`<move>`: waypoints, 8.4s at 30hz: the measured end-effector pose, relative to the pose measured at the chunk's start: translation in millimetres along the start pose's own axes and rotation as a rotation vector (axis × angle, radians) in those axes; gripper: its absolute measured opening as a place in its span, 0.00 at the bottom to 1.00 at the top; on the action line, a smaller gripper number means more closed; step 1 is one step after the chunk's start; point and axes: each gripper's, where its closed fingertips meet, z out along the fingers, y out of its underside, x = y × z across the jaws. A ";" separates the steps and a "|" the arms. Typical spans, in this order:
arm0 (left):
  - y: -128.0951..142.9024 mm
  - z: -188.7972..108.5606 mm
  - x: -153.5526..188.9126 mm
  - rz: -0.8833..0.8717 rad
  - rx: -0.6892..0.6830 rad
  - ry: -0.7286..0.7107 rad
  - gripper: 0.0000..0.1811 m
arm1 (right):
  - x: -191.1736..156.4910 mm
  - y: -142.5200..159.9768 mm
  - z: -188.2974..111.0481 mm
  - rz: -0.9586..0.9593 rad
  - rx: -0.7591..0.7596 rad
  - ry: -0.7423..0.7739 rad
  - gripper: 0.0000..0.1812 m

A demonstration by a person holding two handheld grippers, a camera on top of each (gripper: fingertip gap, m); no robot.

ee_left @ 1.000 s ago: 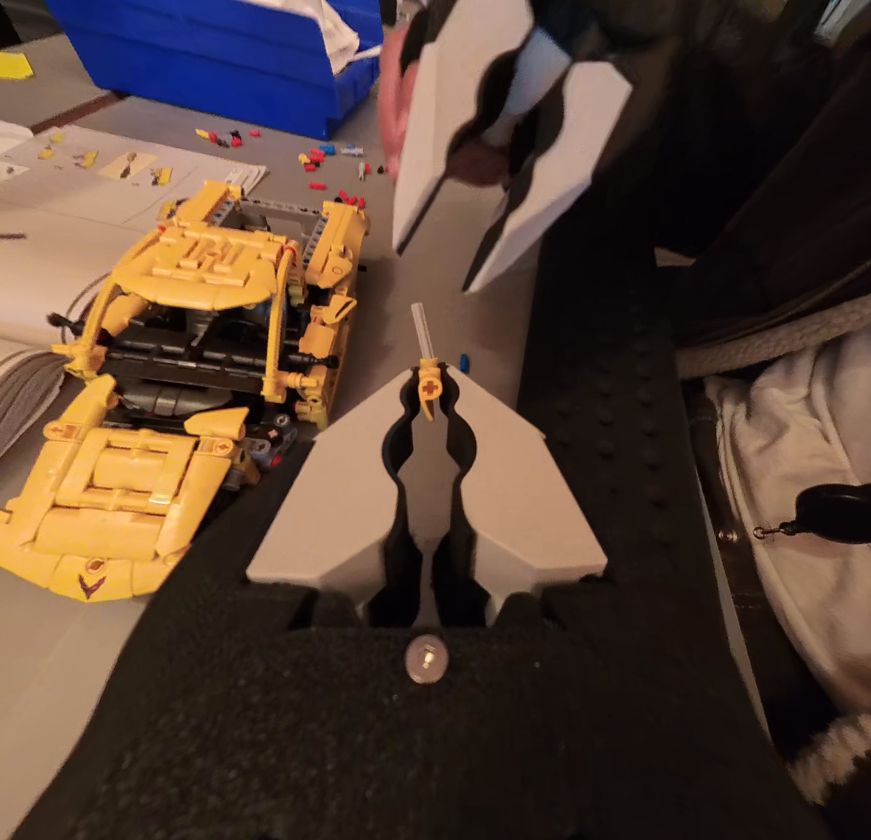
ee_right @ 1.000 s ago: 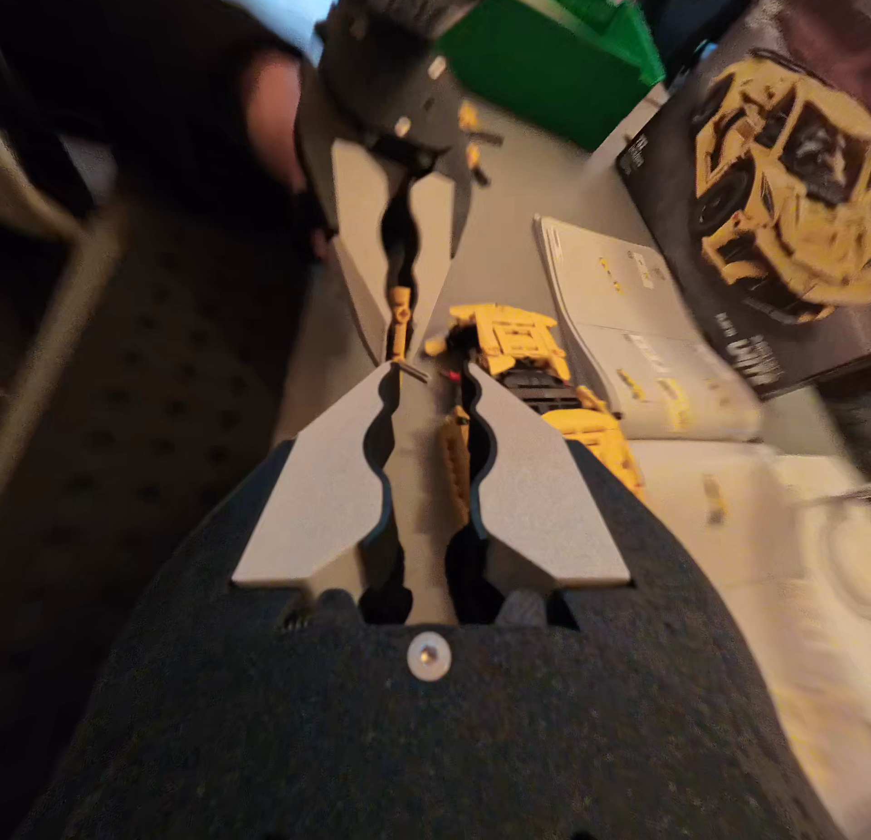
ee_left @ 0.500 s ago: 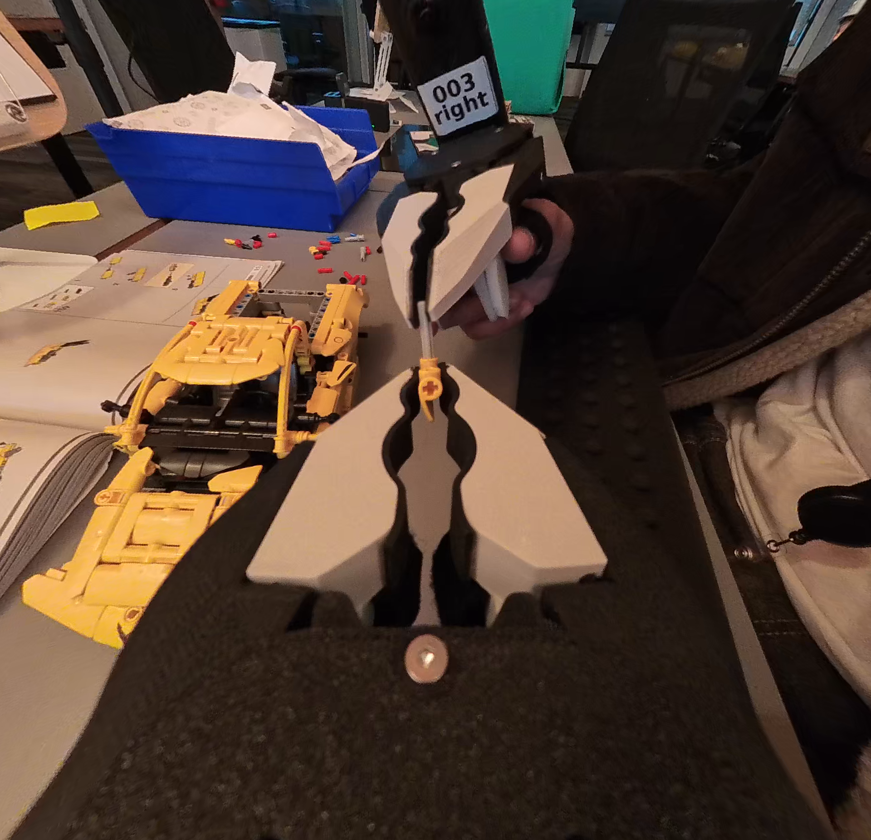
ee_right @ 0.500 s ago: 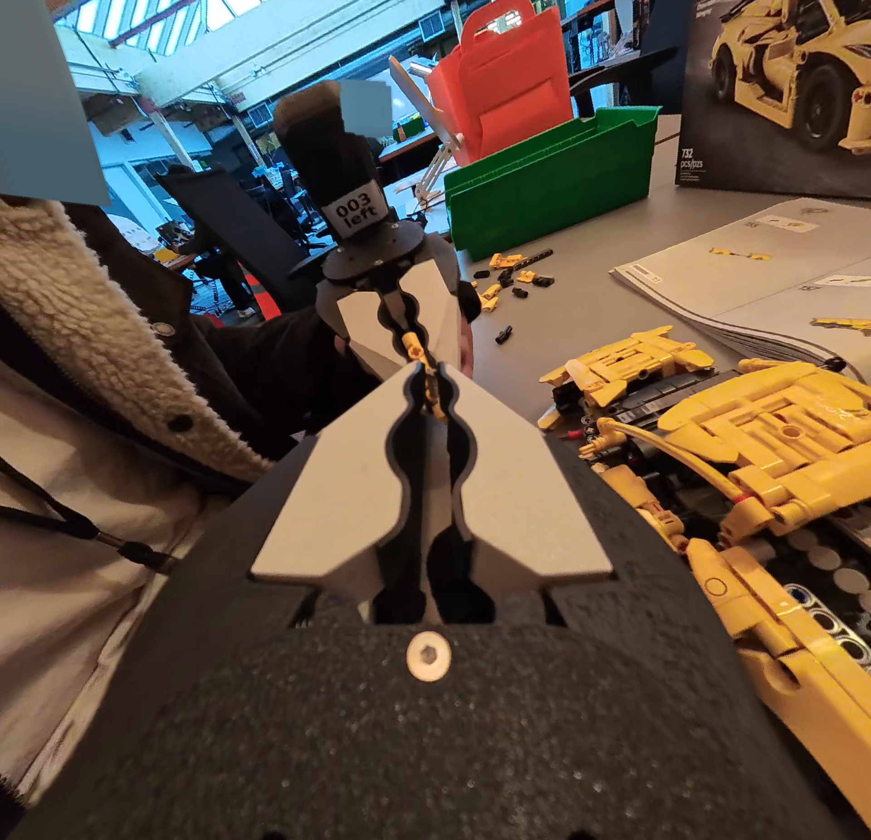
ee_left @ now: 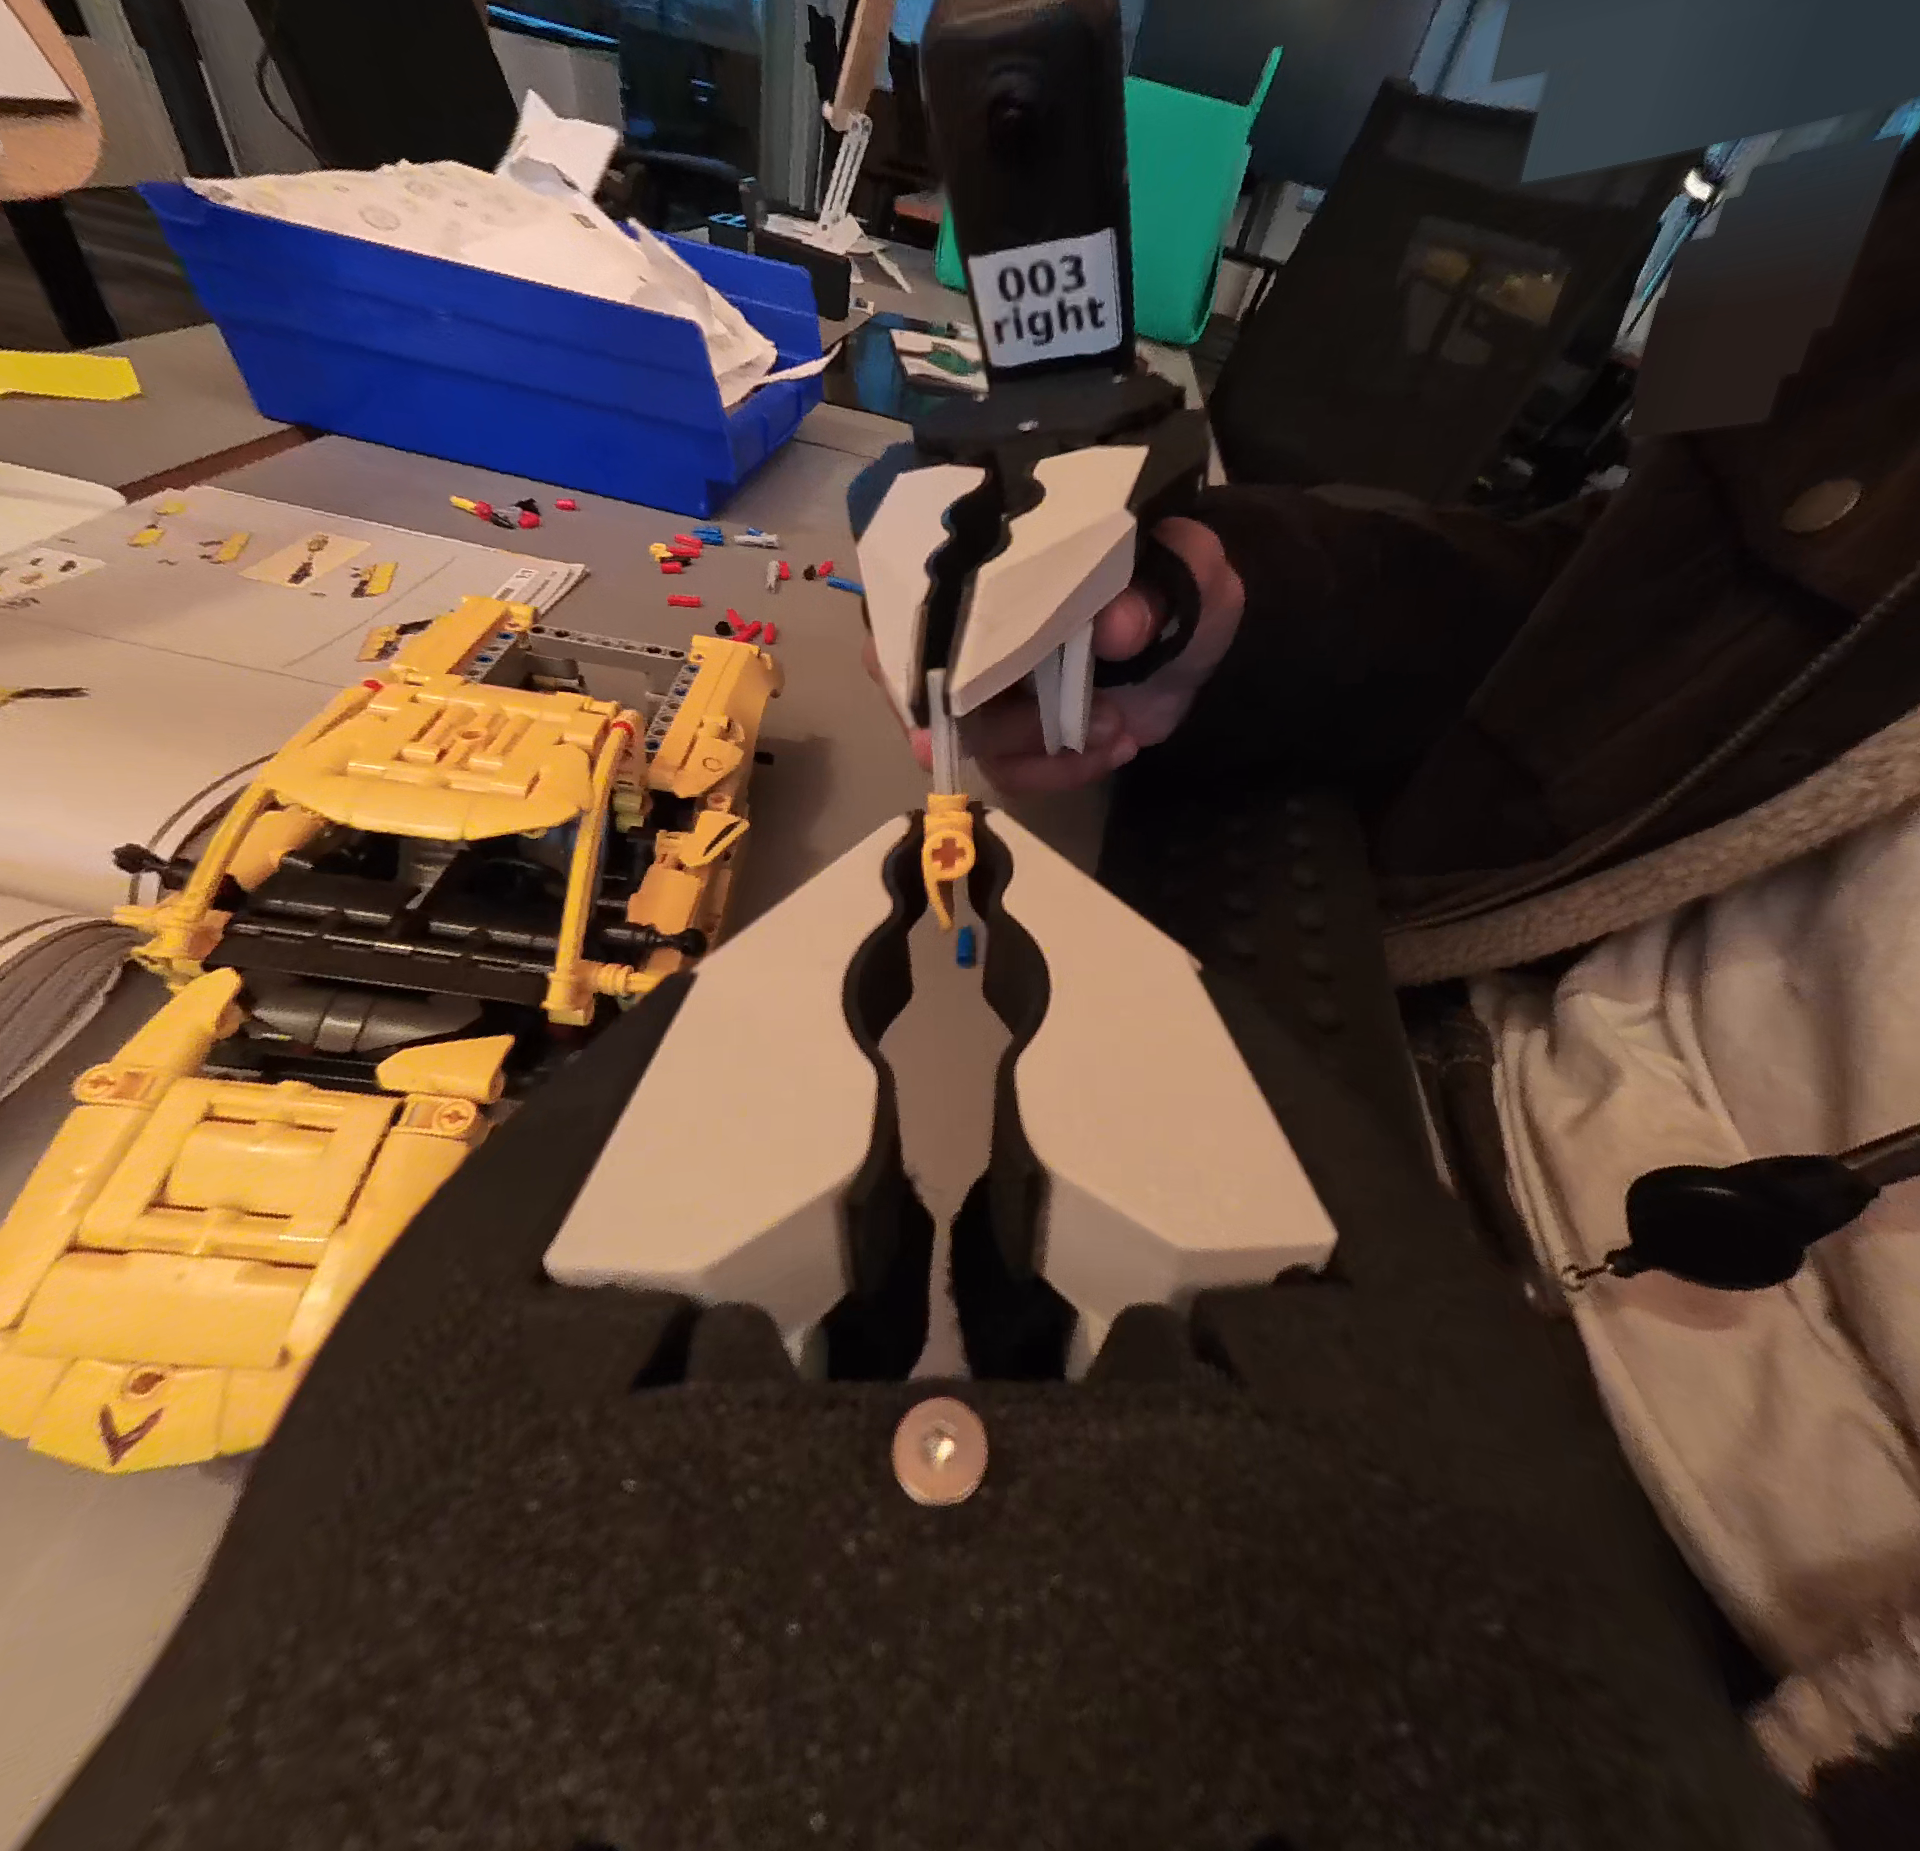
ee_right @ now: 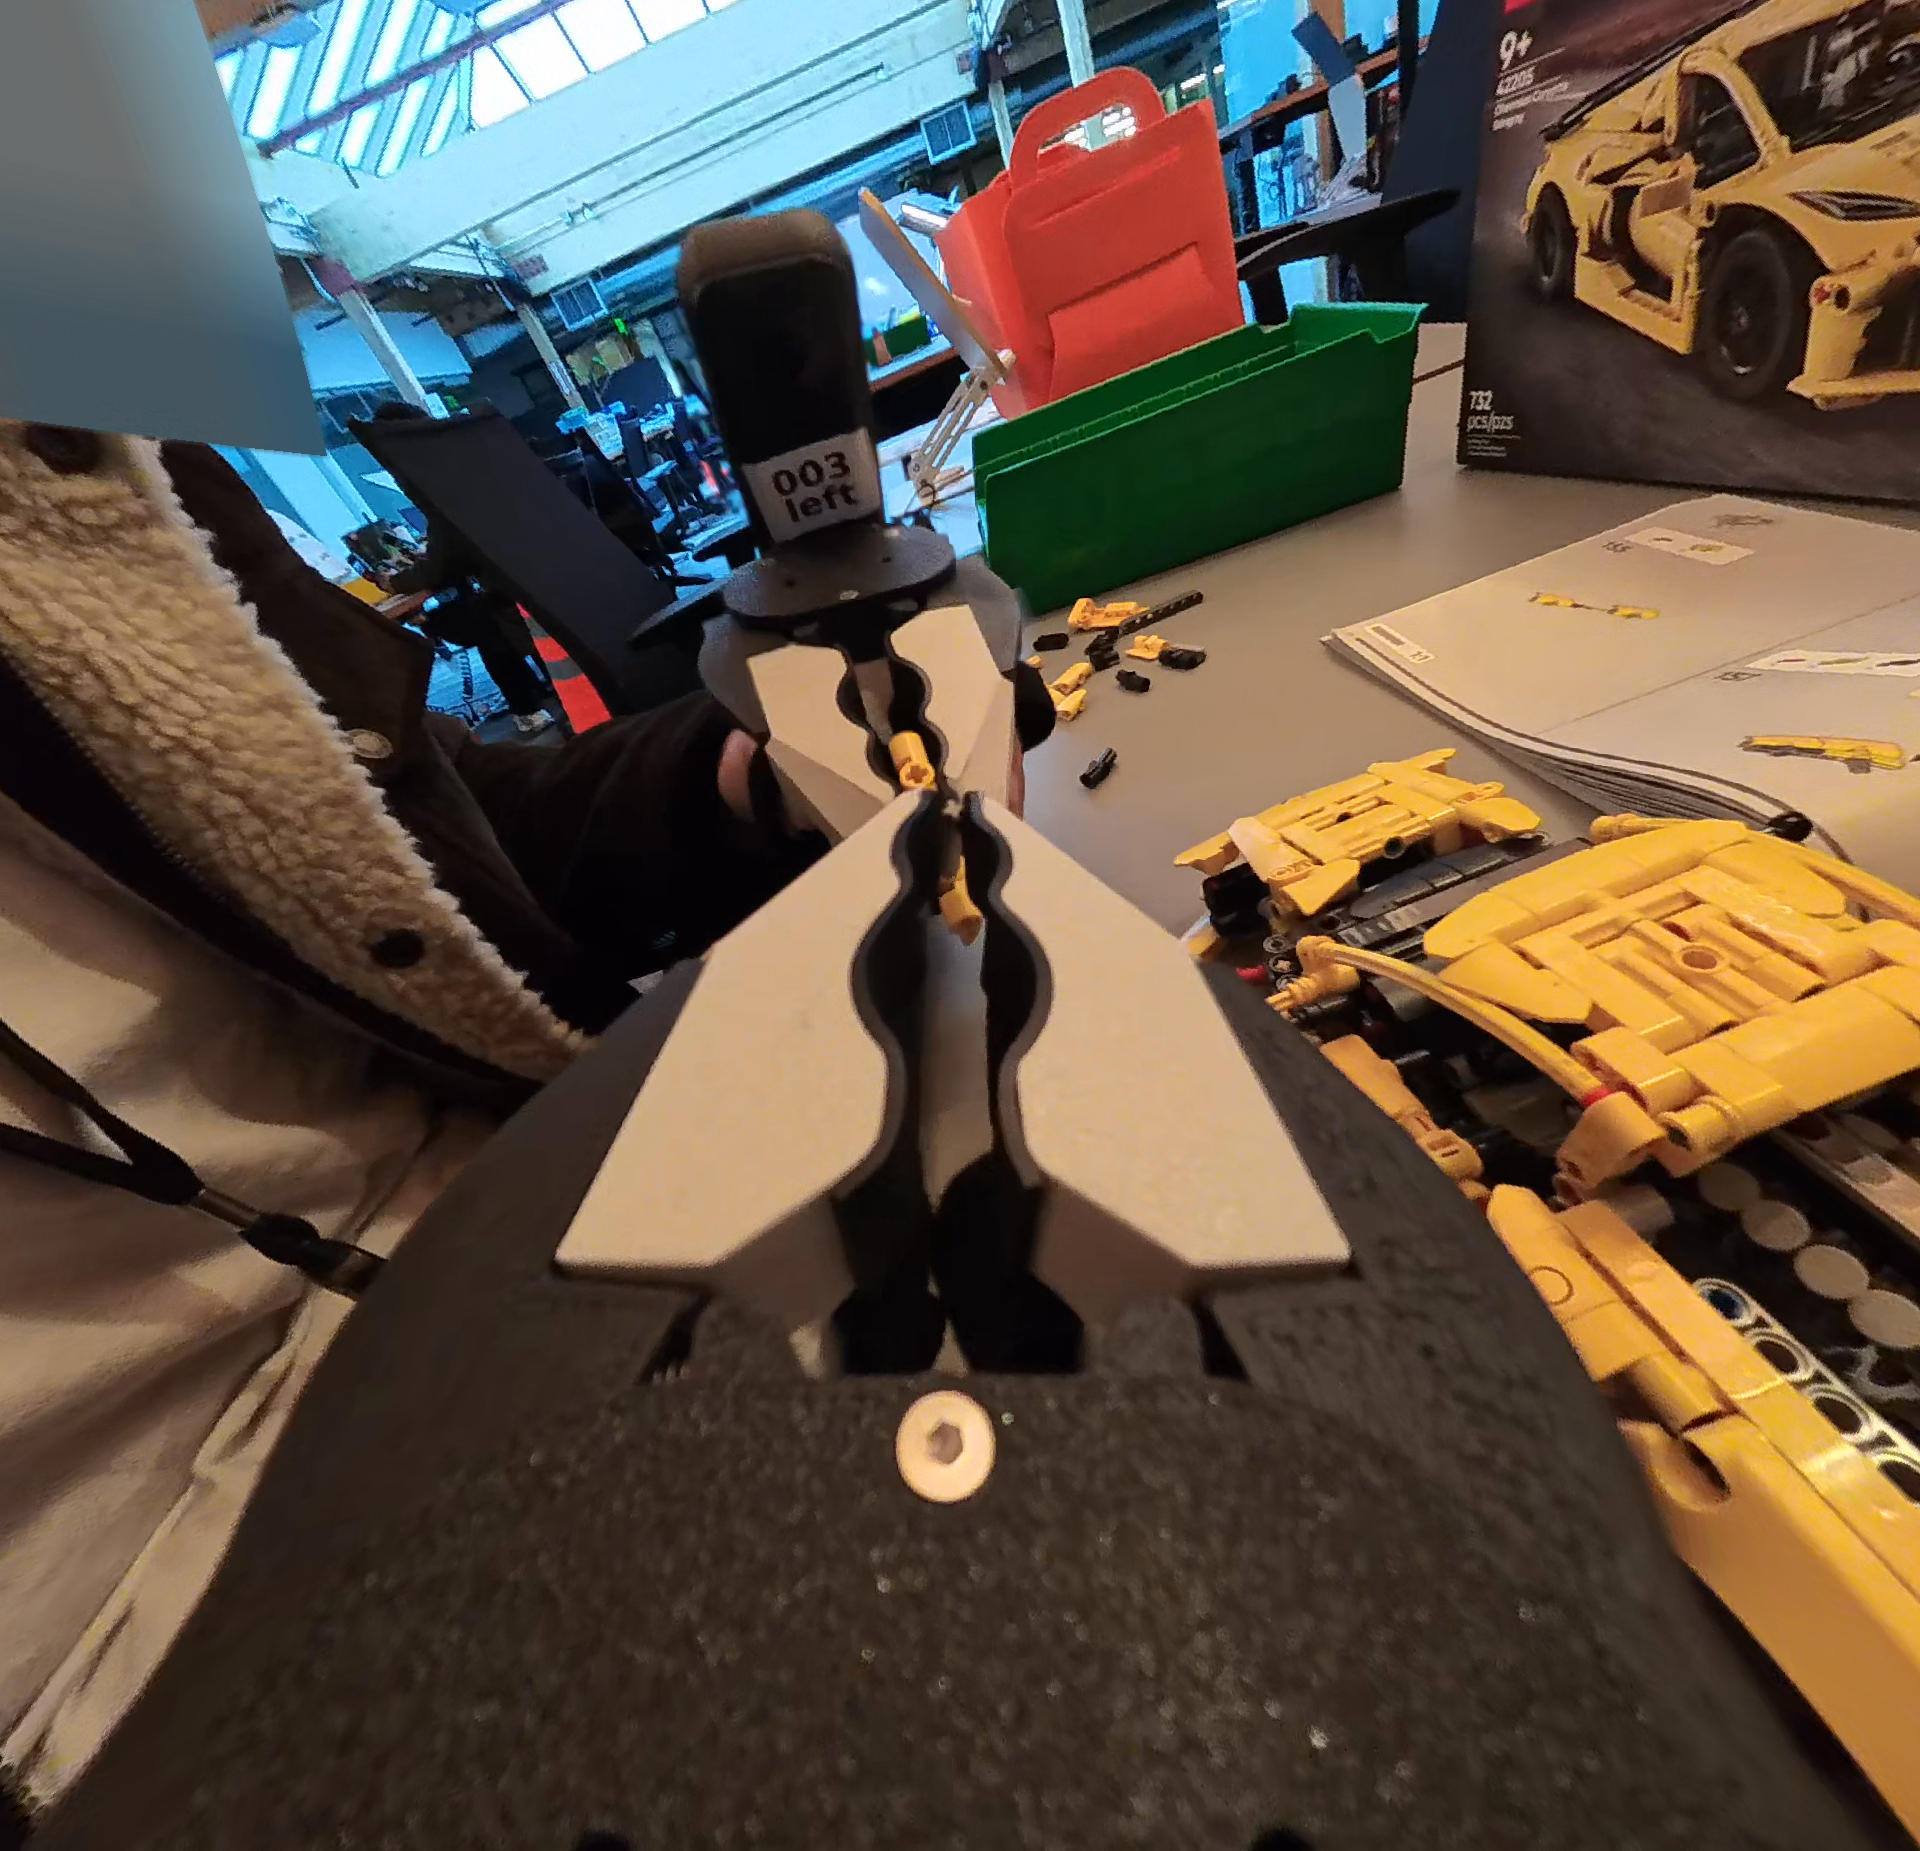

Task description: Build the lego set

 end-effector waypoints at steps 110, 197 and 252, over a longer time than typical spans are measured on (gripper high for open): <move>2.6 0.4 3.6 -0.828 0.094 0.447 0.03 | 4.9 21.6 -3.9 -0.457 -0.217 0.145 0.13; -22.3 -5.7 9.1 0.045 0.150 -0.004 0.12 | -4.1 1.1 -19.2 -0.291 -0.076 0.064 0.04; 39.2 16.1 -4.5 0.027 -0.214 -0.071 0.04 | 41.1 117.0 -56.3 -0.470 -0.759 0.187 0.03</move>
